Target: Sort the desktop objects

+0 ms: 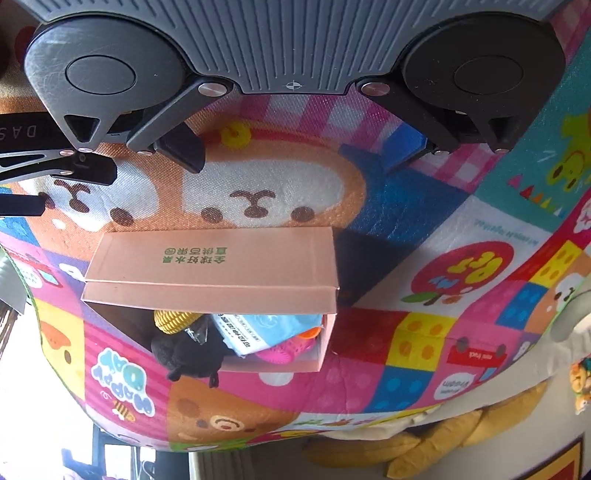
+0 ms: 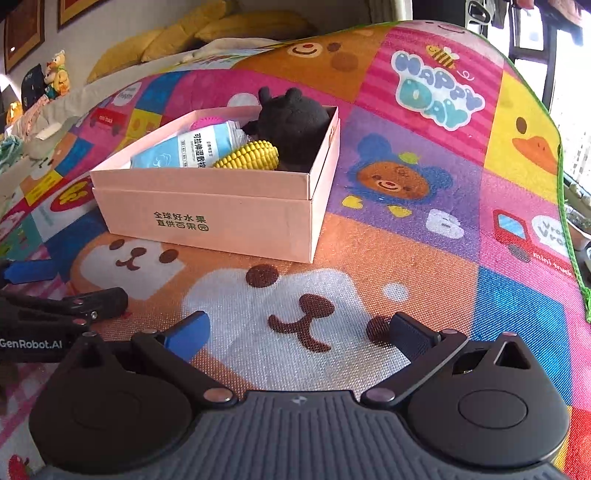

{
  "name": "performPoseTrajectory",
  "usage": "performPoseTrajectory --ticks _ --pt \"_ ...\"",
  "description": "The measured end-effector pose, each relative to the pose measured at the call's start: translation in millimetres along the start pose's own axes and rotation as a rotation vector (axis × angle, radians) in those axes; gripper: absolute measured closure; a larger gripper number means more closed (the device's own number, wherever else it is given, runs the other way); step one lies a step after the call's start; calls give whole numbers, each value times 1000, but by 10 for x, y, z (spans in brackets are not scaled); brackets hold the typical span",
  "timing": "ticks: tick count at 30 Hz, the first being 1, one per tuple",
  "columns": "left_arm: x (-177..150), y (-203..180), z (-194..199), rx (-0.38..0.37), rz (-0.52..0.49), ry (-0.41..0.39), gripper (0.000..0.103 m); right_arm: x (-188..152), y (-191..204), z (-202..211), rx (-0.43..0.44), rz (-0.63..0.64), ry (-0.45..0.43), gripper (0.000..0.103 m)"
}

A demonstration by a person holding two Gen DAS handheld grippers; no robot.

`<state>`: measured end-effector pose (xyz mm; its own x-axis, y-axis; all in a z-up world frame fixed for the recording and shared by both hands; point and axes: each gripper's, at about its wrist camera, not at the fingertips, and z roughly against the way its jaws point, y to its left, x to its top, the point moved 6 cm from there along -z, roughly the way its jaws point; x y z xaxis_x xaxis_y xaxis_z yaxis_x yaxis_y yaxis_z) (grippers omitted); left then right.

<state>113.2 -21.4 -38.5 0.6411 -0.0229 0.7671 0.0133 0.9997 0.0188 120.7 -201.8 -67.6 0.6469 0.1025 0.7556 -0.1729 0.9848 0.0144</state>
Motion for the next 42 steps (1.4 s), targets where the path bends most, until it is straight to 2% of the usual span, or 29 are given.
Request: performPoseTrajectory --ticks 6,42 --pt "-8 -2 -1 -1 0 -1 0 -31 -8 24 -11 -16 -21 0" --pt "-8 -10 0 -5 3 -1 0 -30 9 22 -15 -11 -19 0"
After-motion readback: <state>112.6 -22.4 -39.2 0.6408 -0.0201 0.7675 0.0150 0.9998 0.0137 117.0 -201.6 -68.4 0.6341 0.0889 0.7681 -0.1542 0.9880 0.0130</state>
